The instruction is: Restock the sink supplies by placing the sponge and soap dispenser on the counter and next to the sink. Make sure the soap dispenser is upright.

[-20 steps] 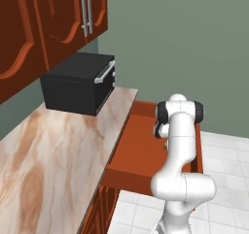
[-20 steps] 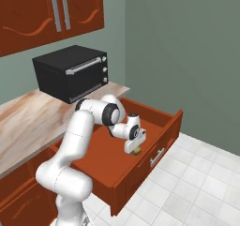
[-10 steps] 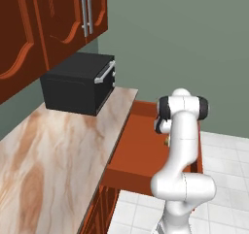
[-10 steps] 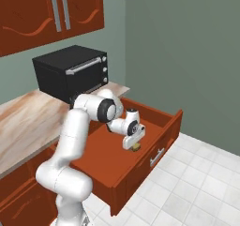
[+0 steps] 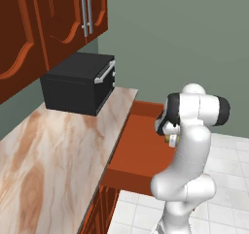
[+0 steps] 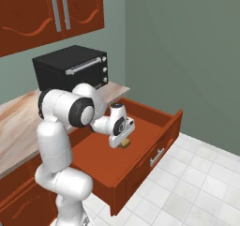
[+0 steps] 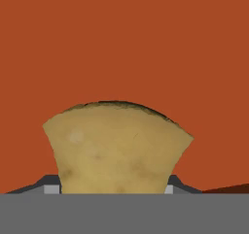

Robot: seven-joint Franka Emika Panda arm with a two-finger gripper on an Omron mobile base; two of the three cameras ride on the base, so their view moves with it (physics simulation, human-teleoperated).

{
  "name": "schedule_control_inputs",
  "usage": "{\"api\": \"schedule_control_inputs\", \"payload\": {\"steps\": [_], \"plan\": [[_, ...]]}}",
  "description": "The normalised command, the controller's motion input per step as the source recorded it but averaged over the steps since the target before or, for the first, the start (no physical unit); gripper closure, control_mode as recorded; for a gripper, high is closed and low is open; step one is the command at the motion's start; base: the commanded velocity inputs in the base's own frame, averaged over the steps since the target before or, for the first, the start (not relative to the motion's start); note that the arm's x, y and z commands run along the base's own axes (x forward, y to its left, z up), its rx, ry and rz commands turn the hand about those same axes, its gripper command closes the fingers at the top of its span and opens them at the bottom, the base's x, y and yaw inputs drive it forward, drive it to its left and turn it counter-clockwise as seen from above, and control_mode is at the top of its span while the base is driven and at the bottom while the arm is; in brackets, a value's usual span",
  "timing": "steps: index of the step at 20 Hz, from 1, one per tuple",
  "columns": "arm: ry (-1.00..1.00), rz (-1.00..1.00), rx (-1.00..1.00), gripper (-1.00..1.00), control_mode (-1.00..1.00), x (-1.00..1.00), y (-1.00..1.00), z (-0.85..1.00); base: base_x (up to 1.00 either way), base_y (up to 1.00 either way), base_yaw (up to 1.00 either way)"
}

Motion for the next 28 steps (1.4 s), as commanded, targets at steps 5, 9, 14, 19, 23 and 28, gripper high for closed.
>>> {"api": "schedule_control_inputs", "payload": {"steps": [5,9,14,19,23,28], "plan": [[-0.01,0.00,0.00,1.00,-1.00,-0.71,0.37,0.91,0.00,0.00,0.00],[0.00,0.00,0.00,1.00,-1.00,-0.62,0.36,0.92,0.00,0.00,0.00],[0.00,0.00,0.00,1.00,-1.00,-0.43,0.34,0.81,0.00,0.00,0.00],[-0.01,0.00,0.00,1.00,-1.00,-0.30,0.06,0.25,0.00,0.00,0.00],[0.01,0.03,-0.01,1.00,-1.00,0.00,0.06,0.00,0.00,0.00,0.00],[-0.04,-0.03,0.00,1.00,1.00,-0.12,0.00,0.00,-0.12,0.00,-0.05]]}}
